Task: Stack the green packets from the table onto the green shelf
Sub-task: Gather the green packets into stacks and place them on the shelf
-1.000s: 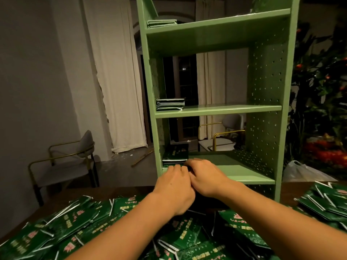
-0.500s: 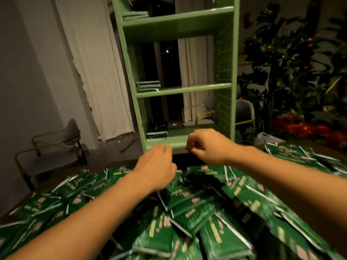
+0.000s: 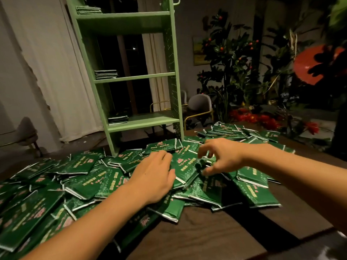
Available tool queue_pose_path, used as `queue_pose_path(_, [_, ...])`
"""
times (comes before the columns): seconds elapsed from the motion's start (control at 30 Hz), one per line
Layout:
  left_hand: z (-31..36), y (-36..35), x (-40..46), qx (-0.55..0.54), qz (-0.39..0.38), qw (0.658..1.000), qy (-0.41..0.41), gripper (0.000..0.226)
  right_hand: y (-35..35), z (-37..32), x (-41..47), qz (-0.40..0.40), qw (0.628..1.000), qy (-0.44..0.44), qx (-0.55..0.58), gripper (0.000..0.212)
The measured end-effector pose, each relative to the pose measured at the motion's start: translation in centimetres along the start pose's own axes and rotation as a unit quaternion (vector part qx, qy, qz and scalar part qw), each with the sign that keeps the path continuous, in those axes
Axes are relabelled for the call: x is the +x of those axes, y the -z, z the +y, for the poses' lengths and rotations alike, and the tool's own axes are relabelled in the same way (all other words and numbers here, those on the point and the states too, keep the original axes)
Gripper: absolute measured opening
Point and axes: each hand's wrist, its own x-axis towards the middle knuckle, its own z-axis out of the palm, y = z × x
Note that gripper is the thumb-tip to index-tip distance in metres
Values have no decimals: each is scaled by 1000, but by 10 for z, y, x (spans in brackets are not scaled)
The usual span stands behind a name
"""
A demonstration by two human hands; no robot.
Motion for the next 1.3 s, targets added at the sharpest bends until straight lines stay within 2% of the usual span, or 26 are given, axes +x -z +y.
queue_pose_path(0.1, [4,-12,-22,-30,23,999,0,46,-24,-1,-15,-41,999,2,31,106])
queue_pose_path(0.13, [3,-16,-29,-41,29,999,3,50,-34,-3,-17,-45,998,16,32,115])
queue_pose_path(0.2, [1,-22,-43,-52,31,998,11,61,-54,-4,-15,-33,998,45,26,120])
queue_pose_path(0.3, [-5,-32,-57,-44,26,999,12,80,-73,-3,-6,19,997,73,27,110])
queue_pose_path(0.37, [-9,-38,-60,-40,35,999,11,83,-77,-4,-1,45,995,82,38,105])
queue_pose_path(0.47, [-13,-44,-58,-58,50,997,21,75,-78,-4,-2,84,993,75,46,103])
queue_pose_path(0.57, [-16,-48,-51,-59,57,996,27,66,-77,-3,-7,122,990,67,-20,96])
queue_pose_path(0.77, [-15,-46,-44,-56,61,997,-8,77,-74,-4,-10,104,993,57,-26,80])
queue_pose_path(0.93, [-13,-44,-39,-103,86,991,-20,62,-70,-14,-6,186,978,80,-56,63])
queue_pose_path(1.07, [-12,-39,-36,-148,107,983,0,55,-77,-31,8,230,960,132,-91,60])
queue_pose_path(1.17, [-15,-36,-35,-206,105,973,17,59,-81,-46,18,263,949,133,-112,44])
queue_pose_path(1.23, [-17,-37,-33,-281,120,952,21,56,-82,-52,23,266,948,124,-121,36])
queue_pose_path(1.3, [-23,-39,-29,-365,154,917,46,53,-84,-53,26,276,942,140,-129,31])
